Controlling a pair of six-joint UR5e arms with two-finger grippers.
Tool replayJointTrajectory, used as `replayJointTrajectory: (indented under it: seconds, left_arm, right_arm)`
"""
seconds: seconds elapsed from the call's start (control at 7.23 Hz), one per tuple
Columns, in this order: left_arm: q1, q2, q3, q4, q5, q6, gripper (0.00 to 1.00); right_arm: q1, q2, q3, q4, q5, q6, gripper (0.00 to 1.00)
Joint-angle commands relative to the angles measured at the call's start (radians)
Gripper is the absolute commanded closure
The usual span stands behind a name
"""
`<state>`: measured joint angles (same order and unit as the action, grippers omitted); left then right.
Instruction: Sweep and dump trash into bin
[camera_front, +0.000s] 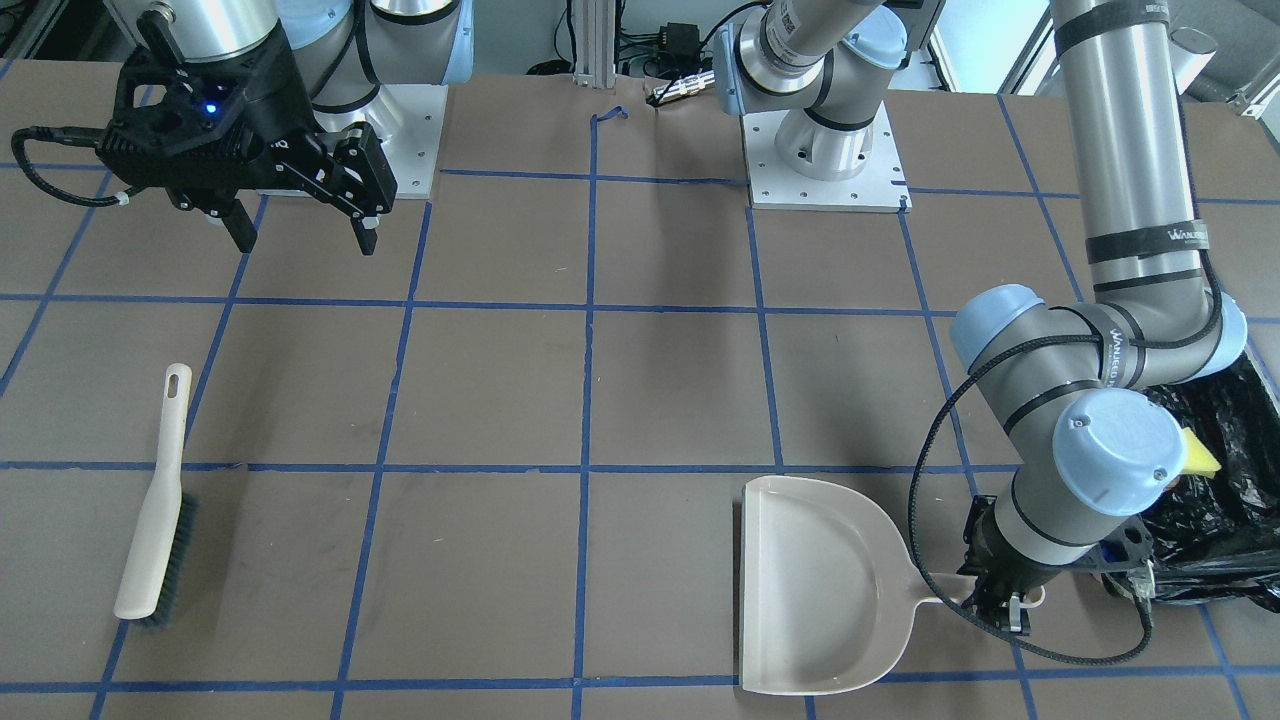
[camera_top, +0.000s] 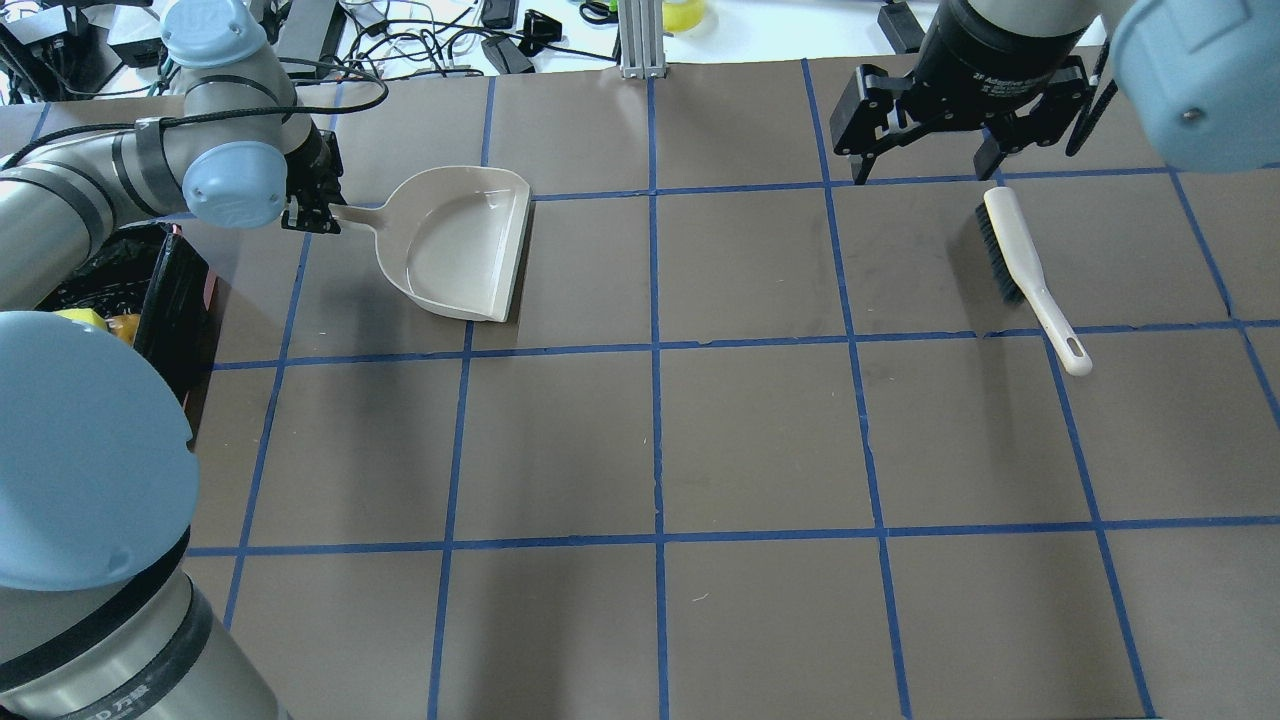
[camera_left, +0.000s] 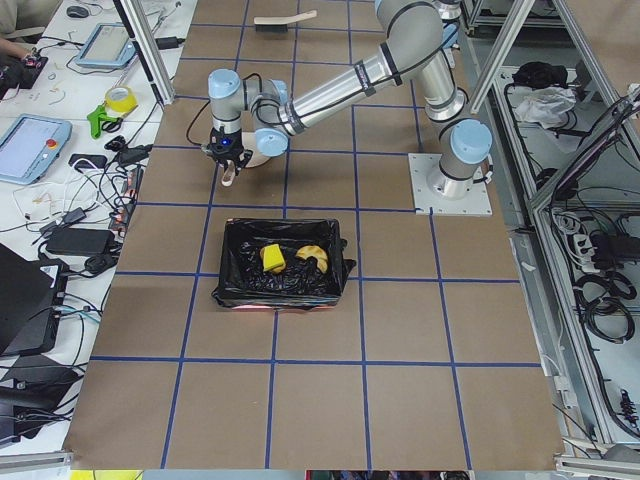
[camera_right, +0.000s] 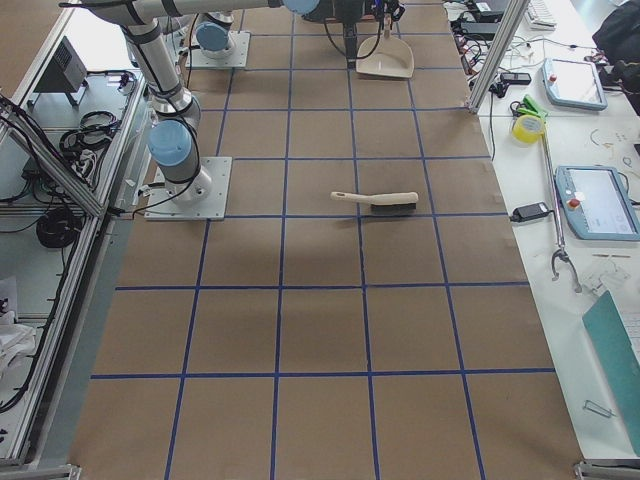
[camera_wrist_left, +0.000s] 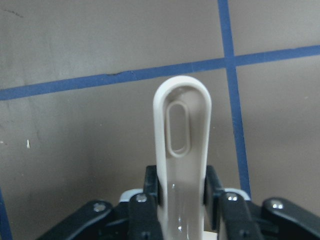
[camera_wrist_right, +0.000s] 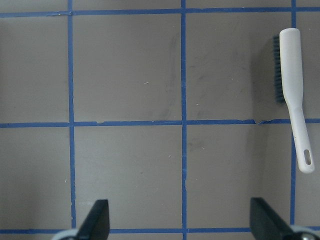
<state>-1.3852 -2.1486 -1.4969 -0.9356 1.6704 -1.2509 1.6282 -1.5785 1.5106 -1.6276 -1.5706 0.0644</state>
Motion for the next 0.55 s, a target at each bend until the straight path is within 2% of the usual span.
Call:
replayJointTrajectory:
  seconds: [0.0,0.14,0.41]
  left_arm:
    - [0.0,0.0,-0.002,0.0,0.0,-0.004,0.89]
    - [0.0,0.001,-0.003,-0.002,0.002,-0.004,0.73]
    - [0.0,0.003,-0.005,-0.002,0.005,-0.009,0.65]
  right_arm:
    - [-0.001,0.002,0.0,0.0,0.0,0.0,0.0]
    - [-0.001,0.0,0.0,0.0,0.0,0.0,0.0]
    - [-0.001,0.0,0.0,-0.001,0.0,0.0,0.0]
